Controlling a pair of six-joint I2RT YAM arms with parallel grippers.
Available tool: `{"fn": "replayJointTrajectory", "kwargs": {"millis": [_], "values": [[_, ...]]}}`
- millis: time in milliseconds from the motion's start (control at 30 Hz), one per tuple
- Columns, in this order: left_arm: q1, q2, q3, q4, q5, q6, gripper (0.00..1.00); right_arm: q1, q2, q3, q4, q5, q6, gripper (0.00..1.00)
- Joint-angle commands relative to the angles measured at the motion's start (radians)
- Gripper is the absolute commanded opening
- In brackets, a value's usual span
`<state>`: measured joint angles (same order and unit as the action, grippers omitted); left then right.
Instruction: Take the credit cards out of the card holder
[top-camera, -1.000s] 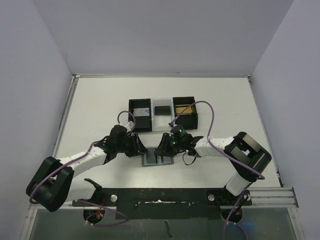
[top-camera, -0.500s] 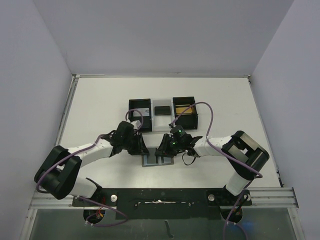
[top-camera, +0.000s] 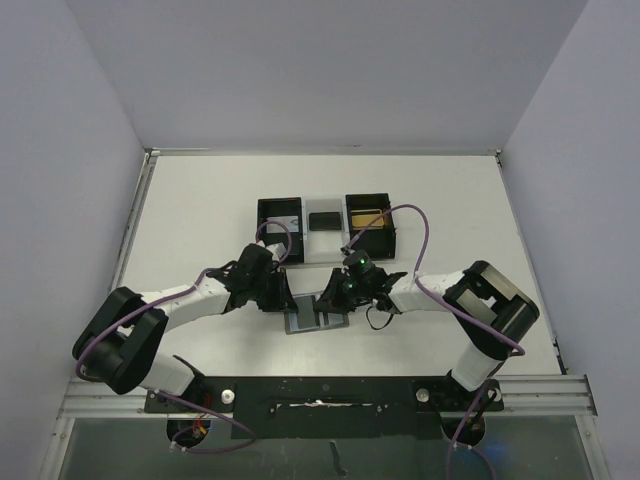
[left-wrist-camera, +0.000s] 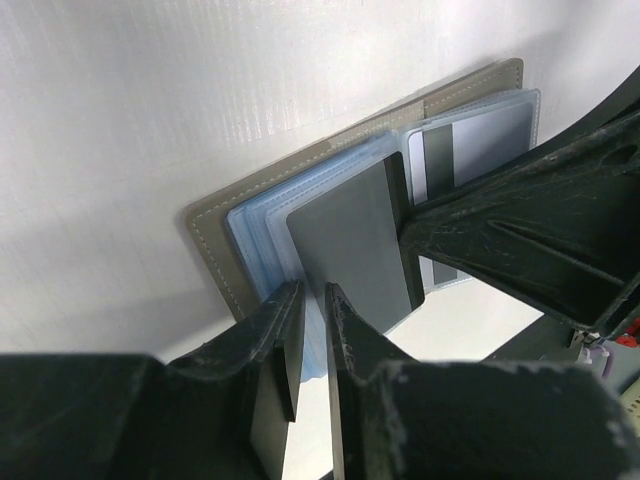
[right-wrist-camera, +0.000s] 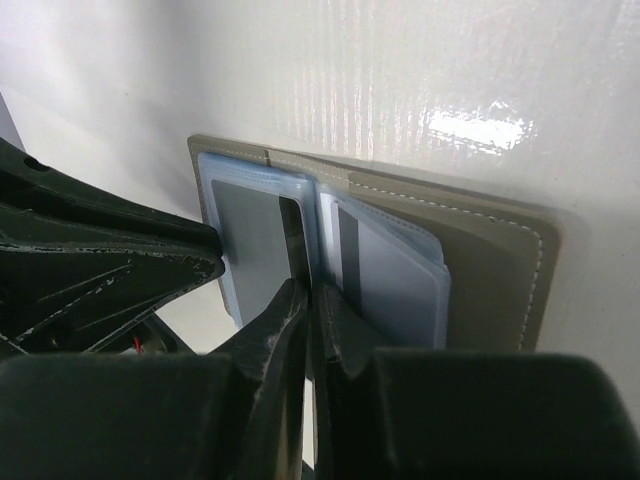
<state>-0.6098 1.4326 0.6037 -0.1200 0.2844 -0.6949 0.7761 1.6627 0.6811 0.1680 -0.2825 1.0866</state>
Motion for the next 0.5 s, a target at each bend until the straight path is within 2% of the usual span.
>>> {"fn": "replayJointTrajectory", "kwargs": {"millis": [0,467], "values": [[-0.015,0.008,-0.002,-0.048,-0.045,0.023,0.14,-0.005,-0.020,-0.006,0.044,-0.007,0.008,0.01],[-0.016,0.030,-0.004,-0.035,-0.066,0.025,0.13,-0.039,-0.061,-0.025,0.004,-0.023,-0.022,0.00]]}}
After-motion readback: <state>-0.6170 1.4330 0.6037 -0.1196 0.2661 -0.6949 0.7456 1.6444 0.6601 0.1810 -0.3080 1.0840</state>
